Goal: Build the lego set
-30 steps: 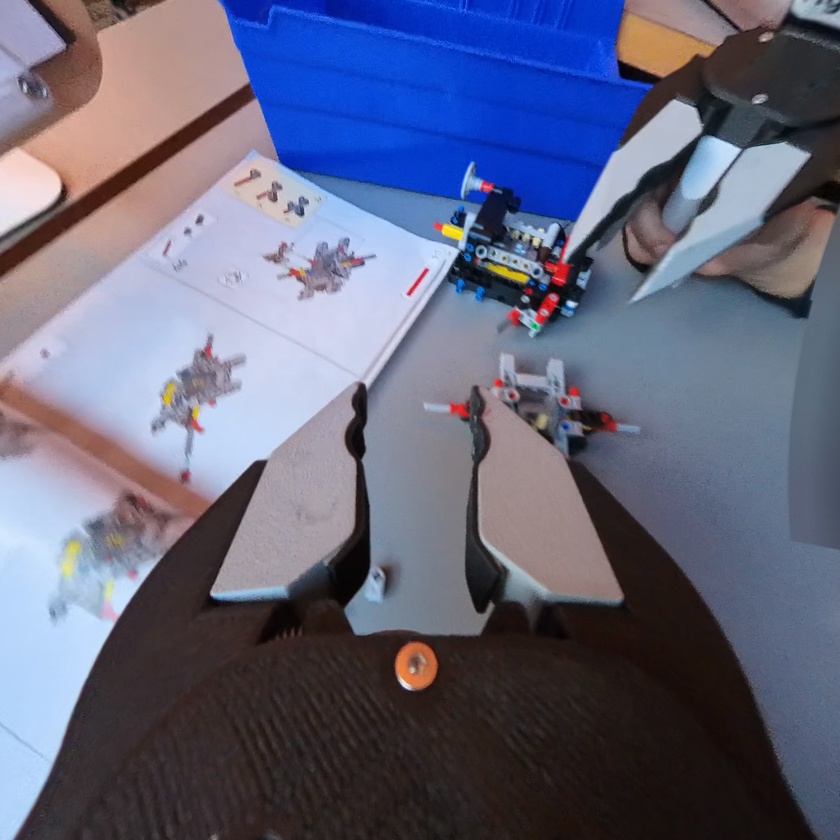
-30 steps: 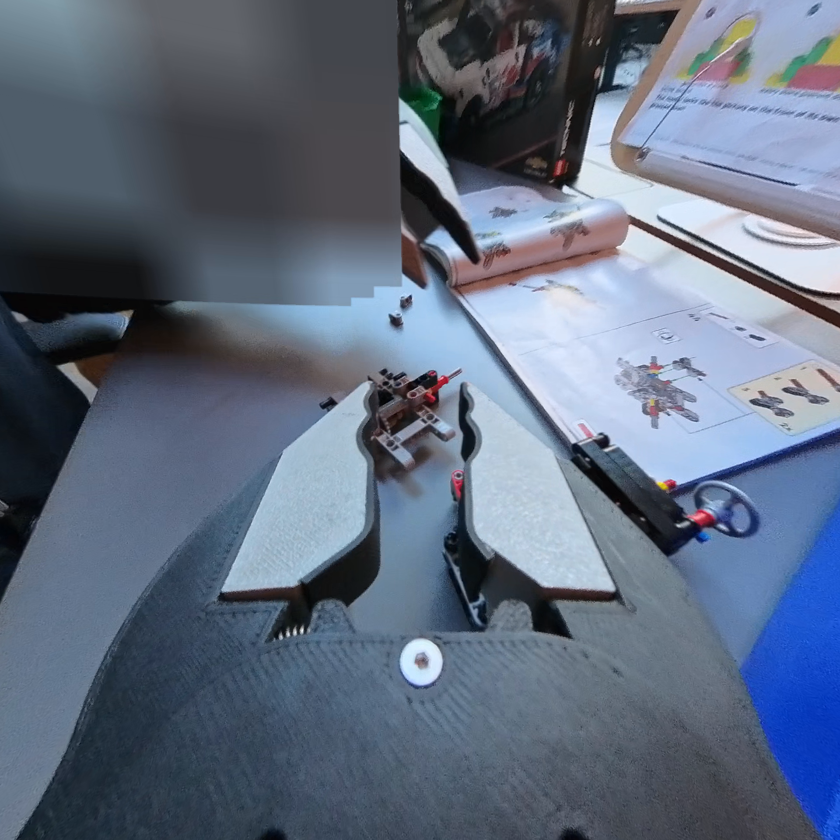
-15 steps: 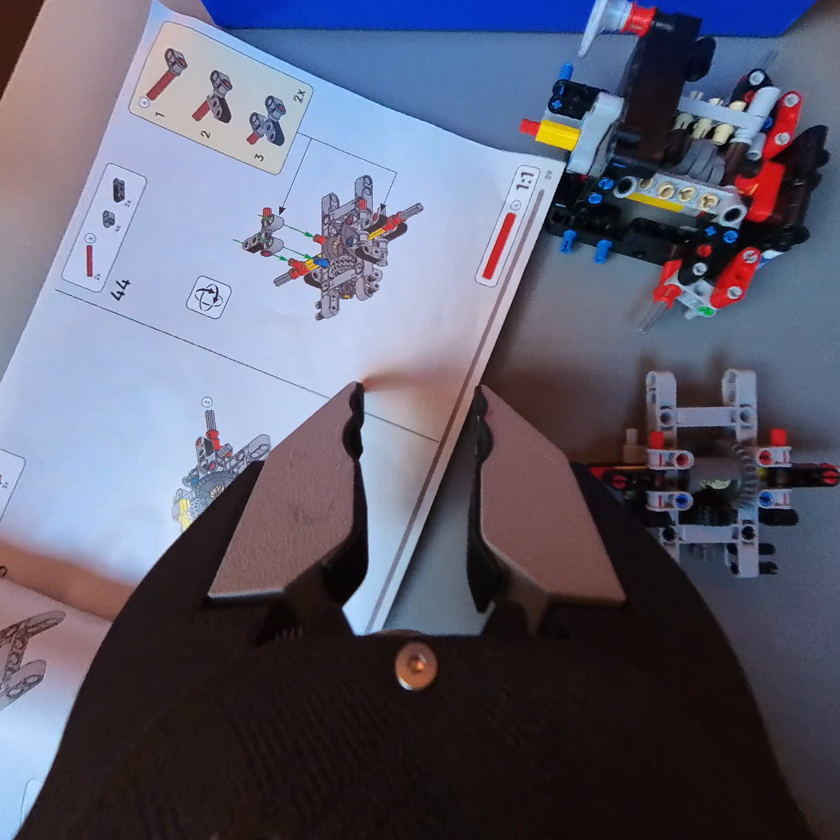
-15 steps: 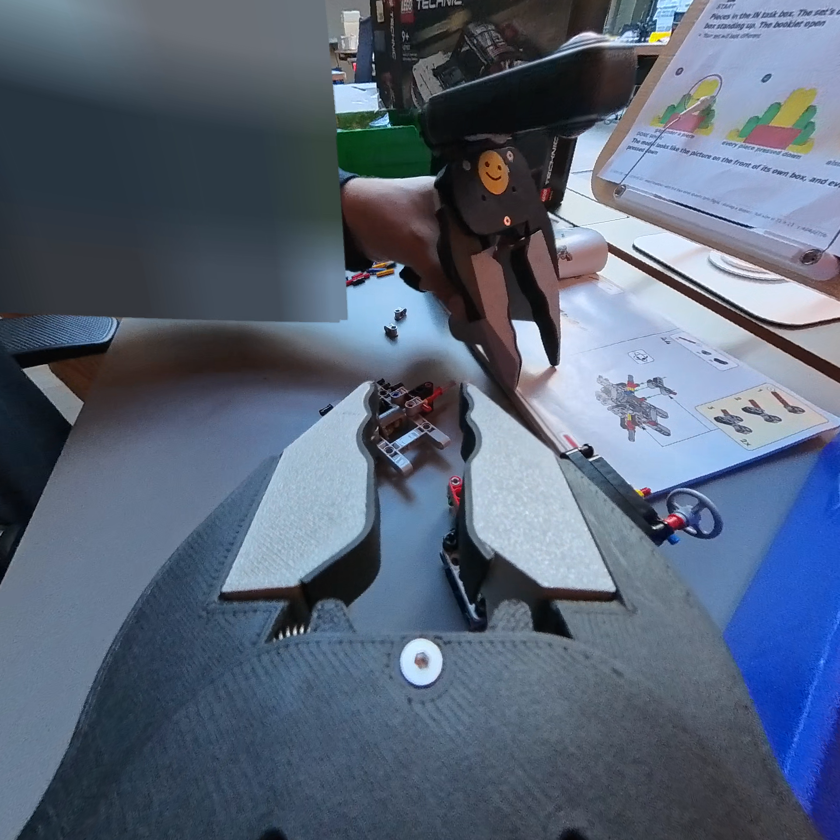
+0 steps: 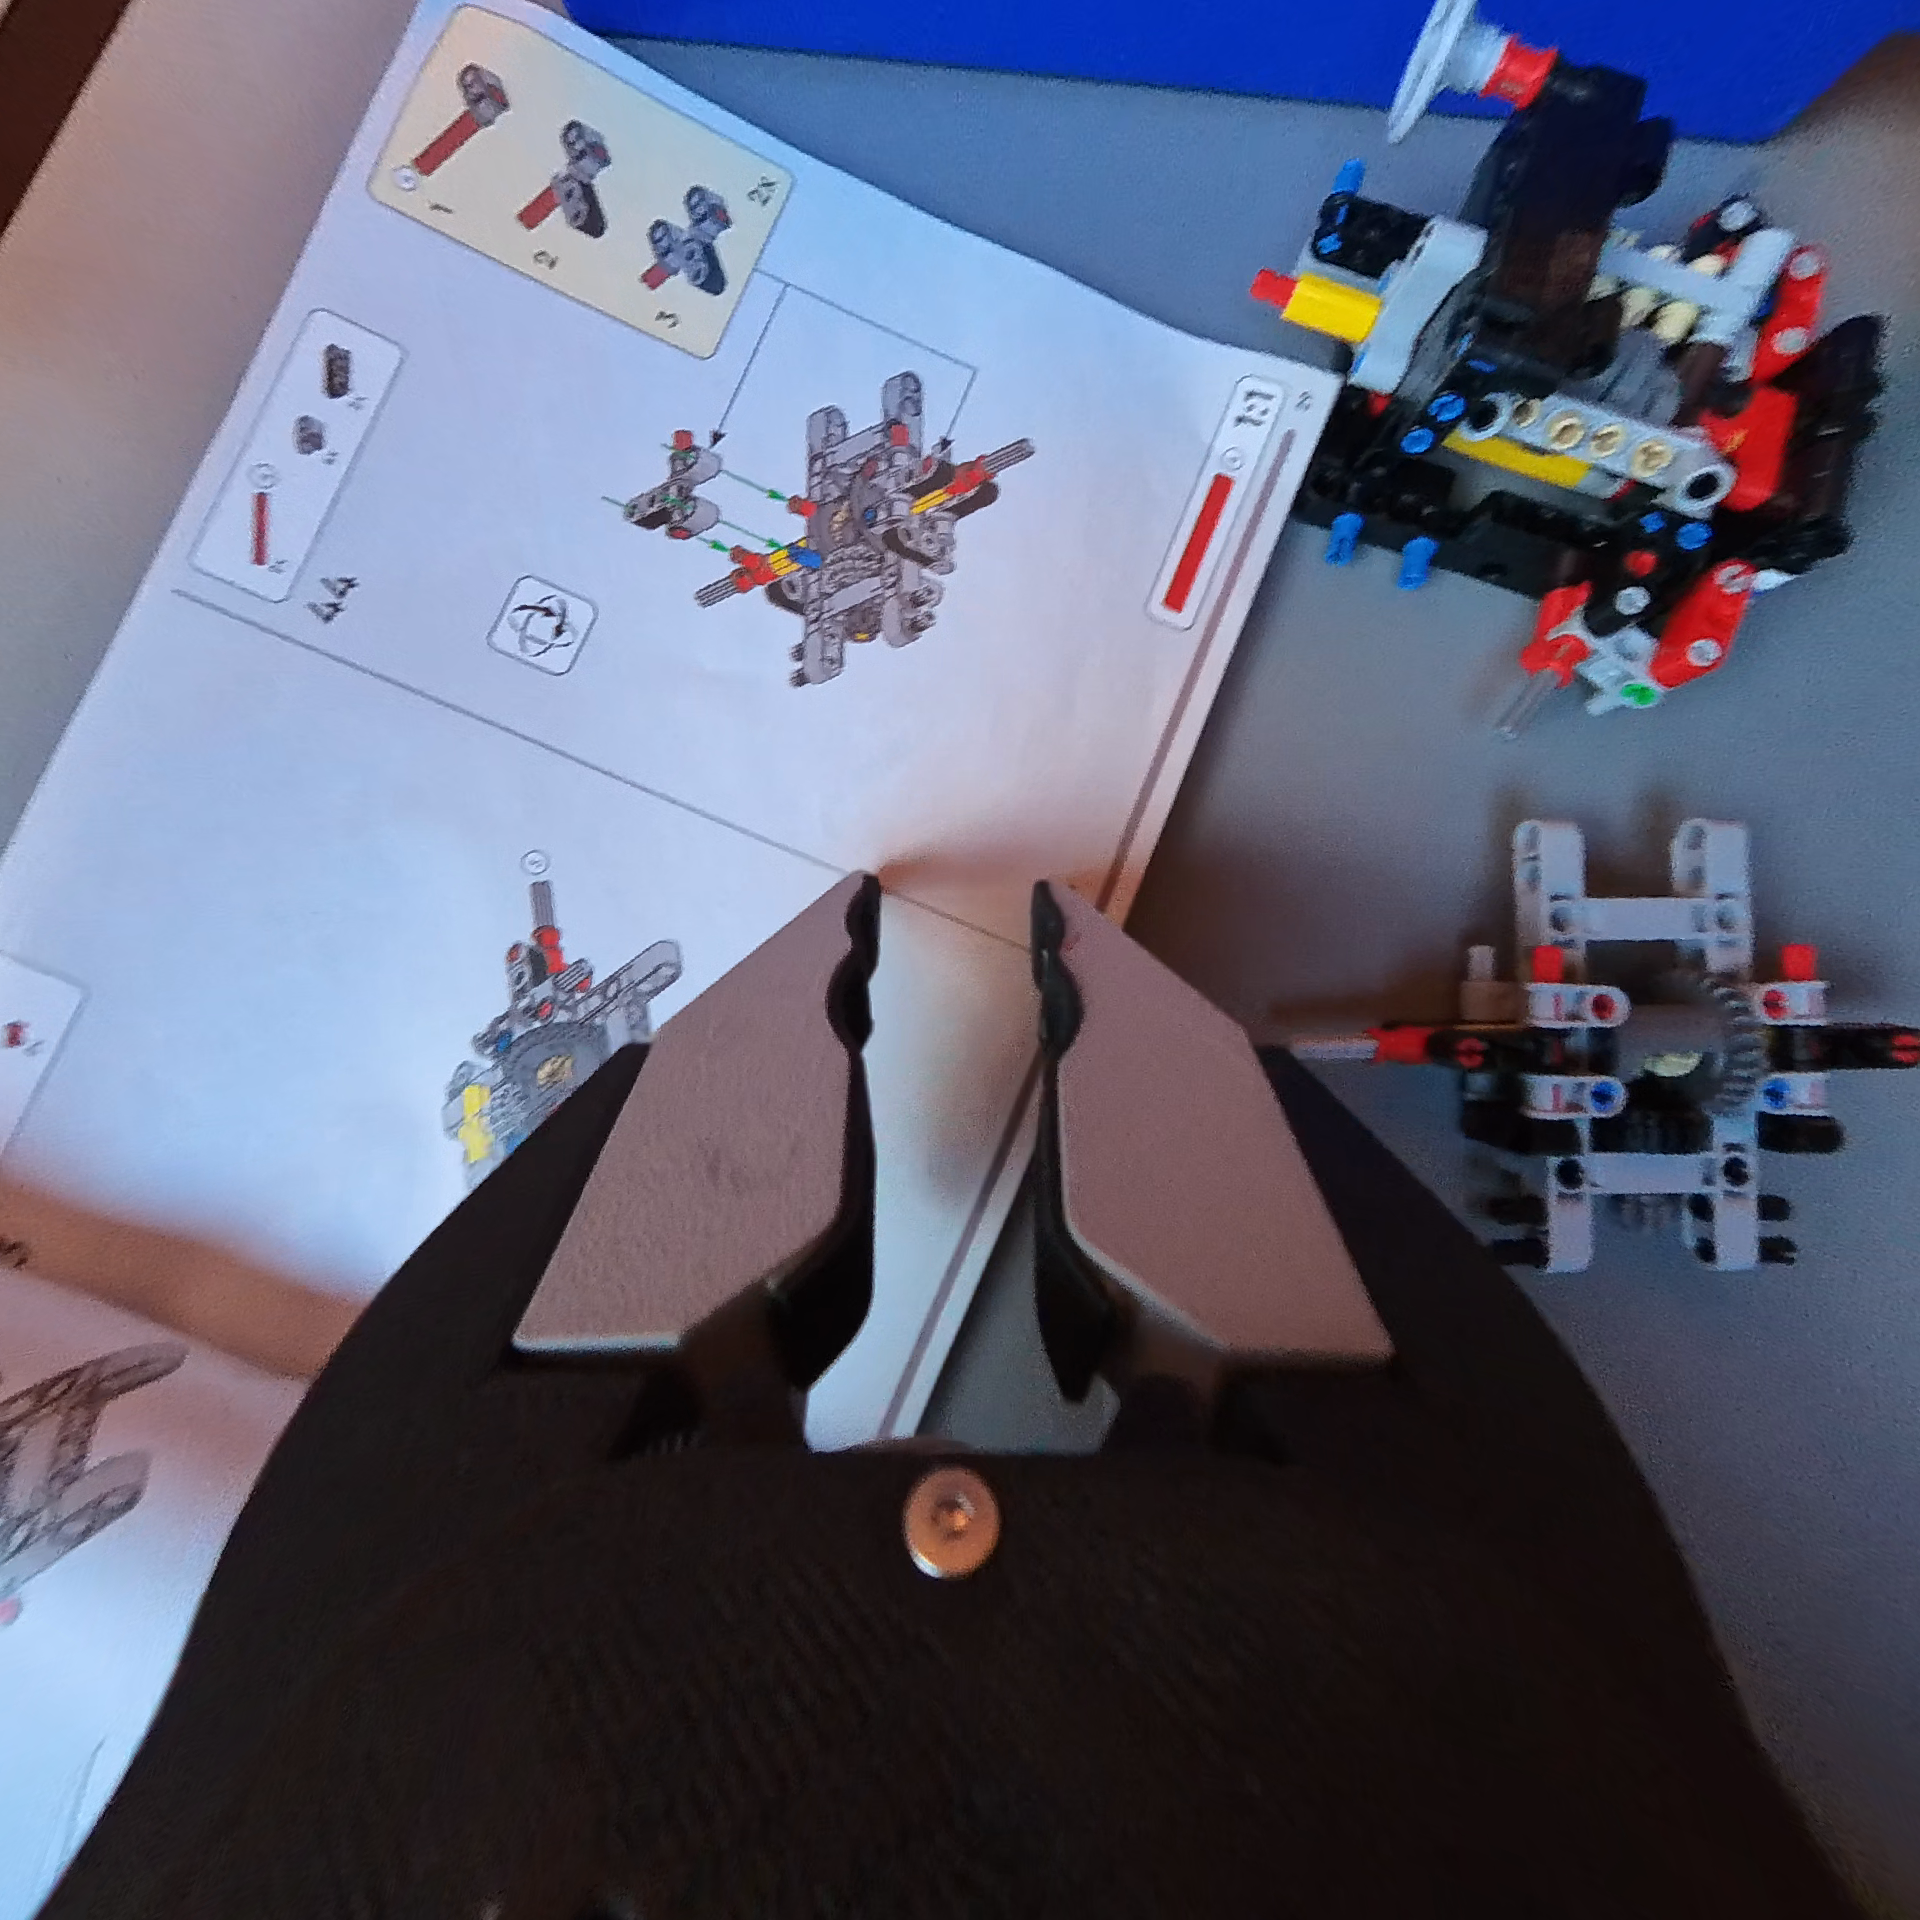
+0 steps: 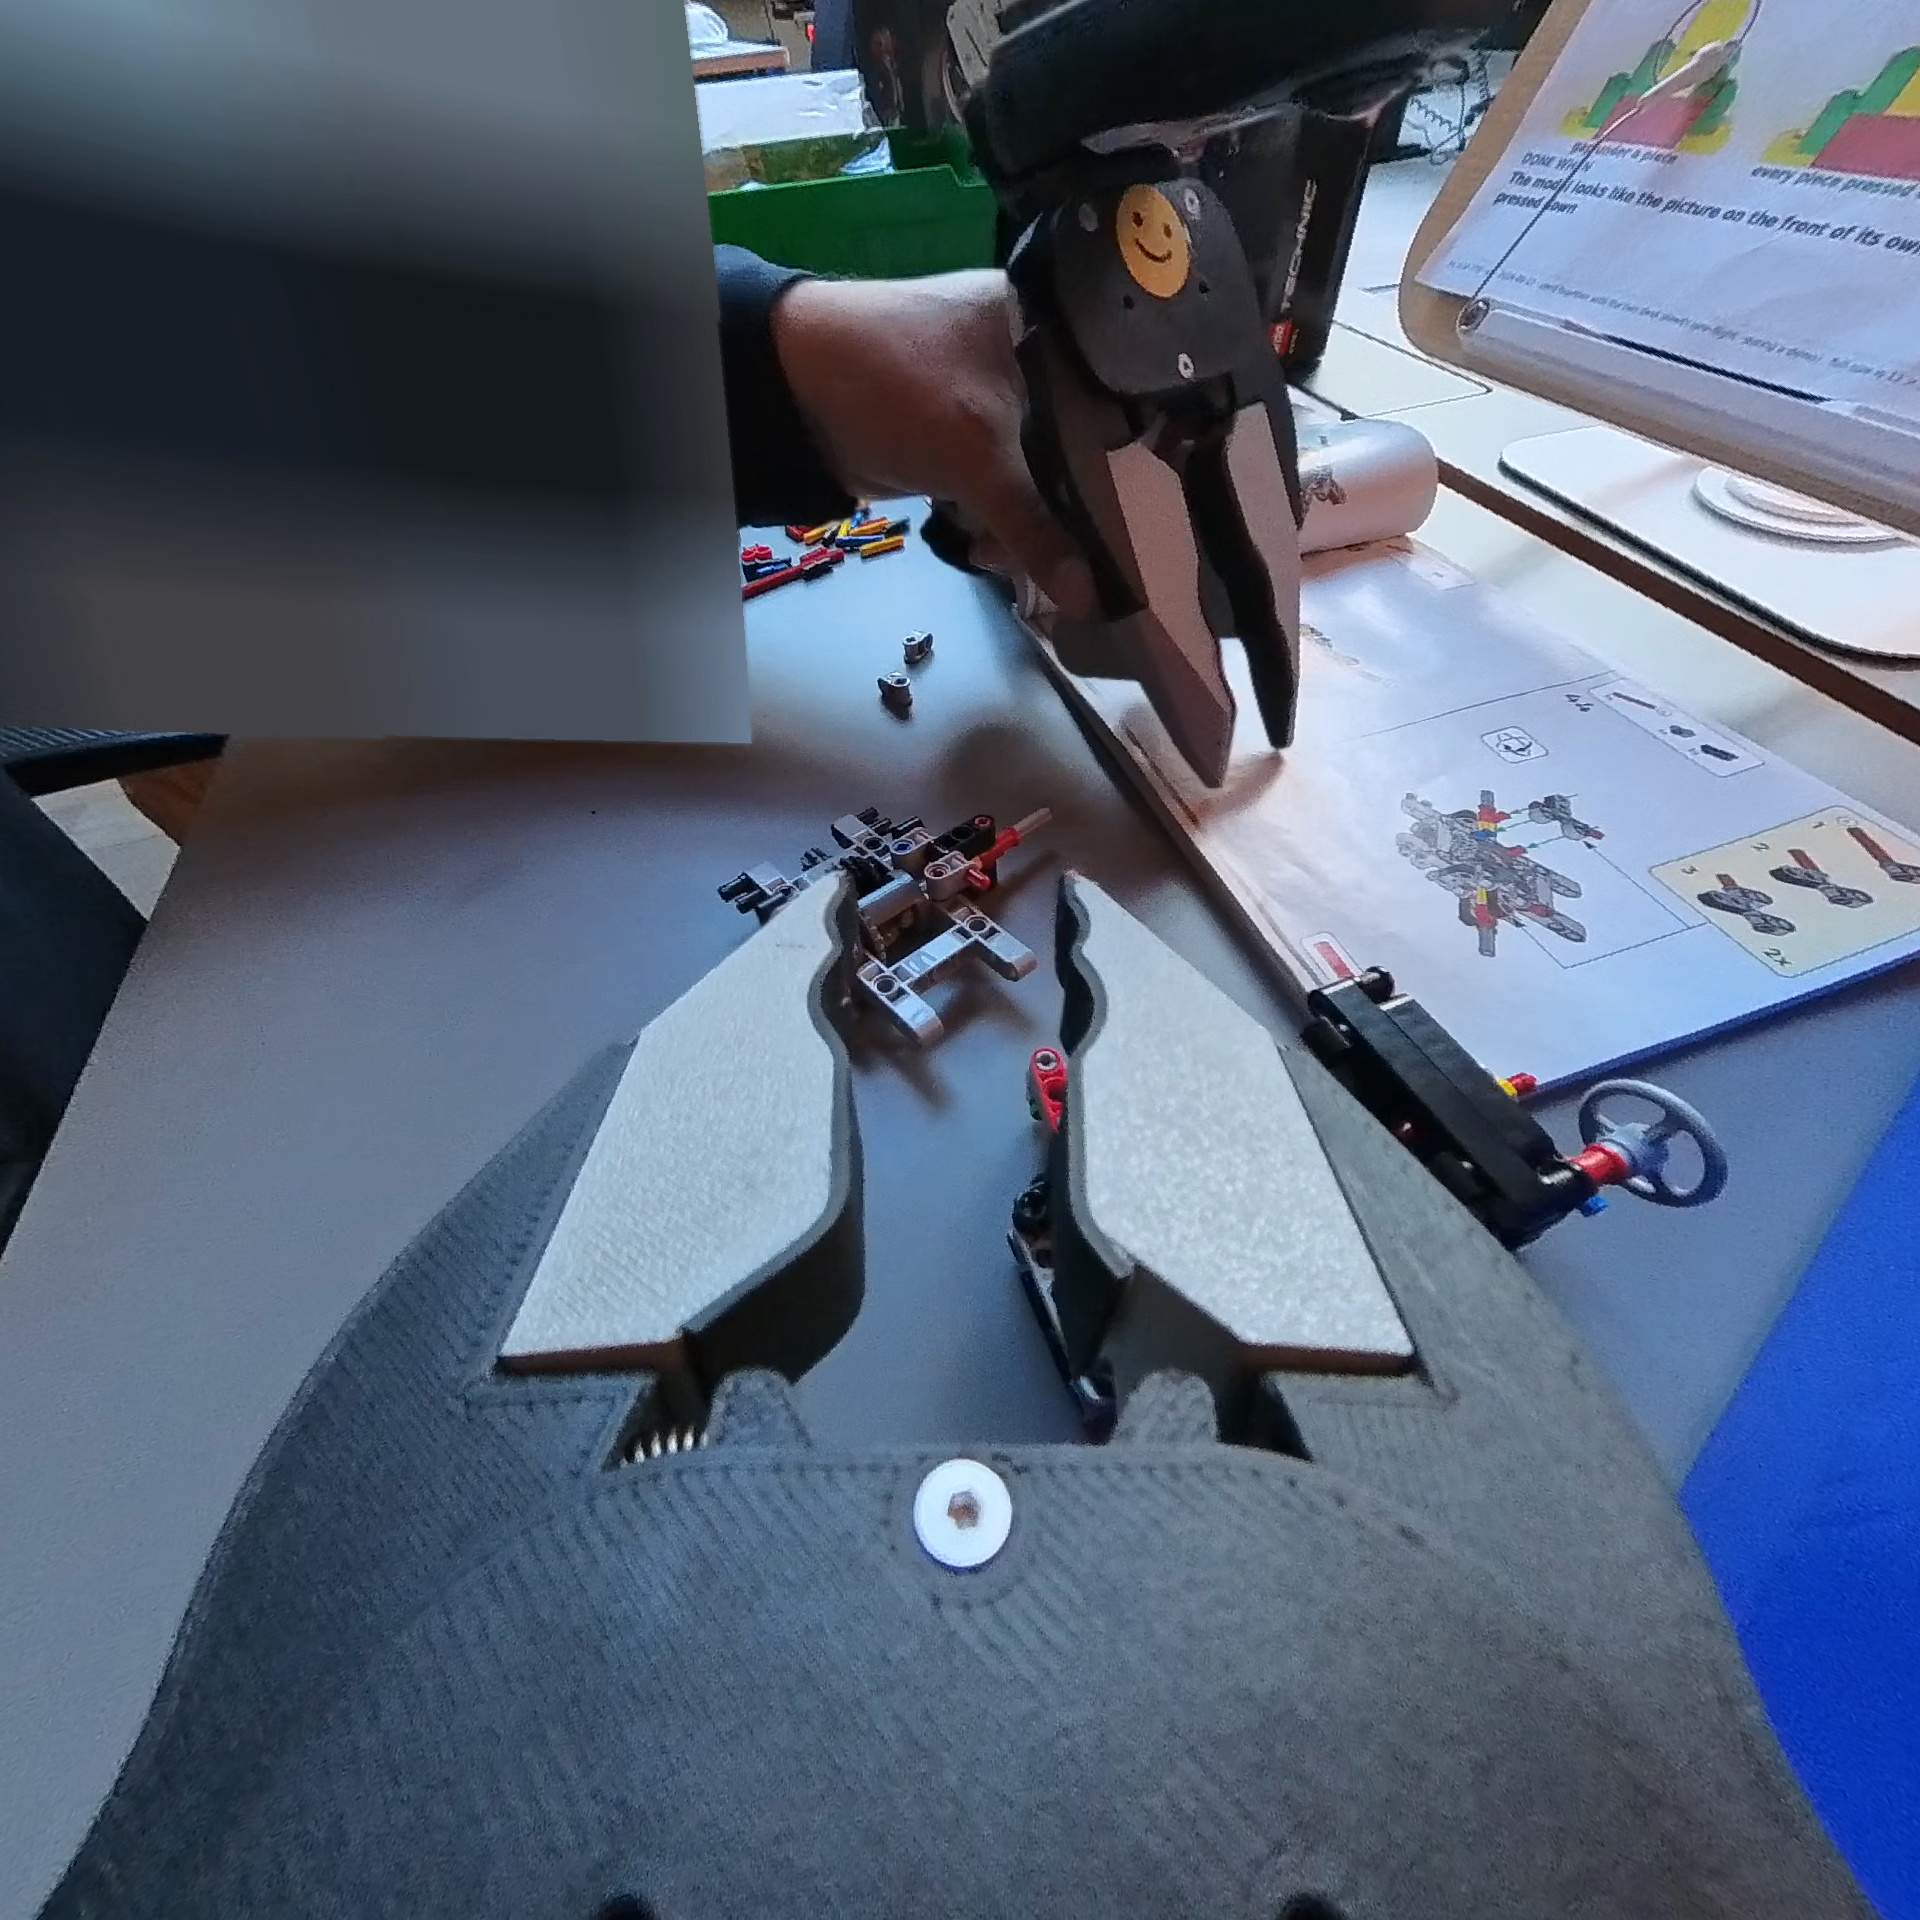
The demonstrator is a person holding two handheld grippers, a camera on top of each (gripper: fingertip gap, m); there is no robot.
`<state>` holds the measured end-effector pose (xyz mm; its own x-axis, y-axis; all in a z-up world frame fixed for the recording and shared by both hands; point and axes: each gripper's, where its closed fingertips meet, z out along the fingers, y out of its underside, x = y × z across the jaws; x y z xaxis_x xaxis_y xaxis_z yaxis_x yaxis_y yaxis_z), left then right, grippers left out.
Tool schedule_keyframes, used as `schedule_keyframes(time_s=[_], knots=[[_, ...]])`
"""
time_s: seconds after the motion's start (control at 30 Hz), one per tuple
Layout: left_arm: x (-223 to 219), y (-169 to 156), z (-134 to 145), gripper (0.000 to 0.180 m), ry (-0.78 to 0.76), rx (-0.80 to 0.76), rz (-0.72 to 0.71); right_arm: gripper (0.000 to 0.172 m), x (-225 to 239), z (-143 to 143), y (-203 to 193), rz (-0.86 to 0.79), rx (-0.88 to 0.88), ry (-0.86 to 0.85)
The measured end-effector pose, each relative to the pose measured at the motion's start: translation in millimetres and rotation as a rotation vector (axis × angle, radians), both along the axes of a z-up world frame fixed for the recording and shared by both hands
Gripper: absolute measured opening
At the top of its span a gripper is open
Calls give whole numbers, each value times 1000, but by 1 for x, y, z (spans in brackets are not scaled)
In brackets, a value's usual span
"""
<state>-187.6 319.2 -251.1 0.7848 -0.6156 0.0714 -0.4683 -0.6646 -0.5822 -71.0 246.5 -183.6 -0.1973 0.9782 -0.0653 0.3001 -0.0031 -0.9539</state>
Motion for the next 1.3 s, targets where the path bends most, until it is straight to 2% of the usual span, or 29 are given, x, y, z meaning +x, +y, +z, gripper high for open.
schedule_keyframes(time_s=[0.13, 0.2, 0.23, 0.27, 0.3, 0.4, 0.6, 0.77, 0.87, 0.97, 1.07, 1.17, 1.3], knots=[[-7, -2, 10, 49, 68, 60, 19, 37, 1, 2, 5, -22, 8, 12], [-19, 1, 6, 69, 149, 64, 59, 38, 1, 3, 7, -29, 1, 21], [-25, 2, -1, 85, 190, 43, 79, 38, 1, 3, 7, -31, -3, 21], [-26, 2, -5, 89, 183, 14, 93, 39, 1, 3, 7, -31, -5, 20], [-24, 3, -5, 85, 131, -6, 105, 39, 1, 2, 7, -32, -5, 18], [-29, 7, -6, 69, 110, 10, 100, 38, 1, 0, 7, -40, 13, 7], [-38, 15, -5, 4, 5, 122, 140, 40, 1, 5, 11, -74, 42, 27], [-39, 15, -5, 0, 14, 127, 149, 45, -12, 28, 25, -143, 103, -35], [-46, 16, -4, 0, -2, 145, 185, 46, -25, 34, 43, -209, 187, -210], [-59, 15, -2, 0, -40, 164, 247, 46, -42, 17, 52, -174, 237, -455], [-67, 12, 0, 0, -133, 165, 293, 44, -69, -5, 65, -122, 332, -631], [-75, 10, 1, 0, -180, 166, 321, 60, -84, -35, 97, -136, 444, -859], [-77, 9, 0, 0, -157, 172, 303, 93, -77, -72, 115, -110, 334, -1165]])
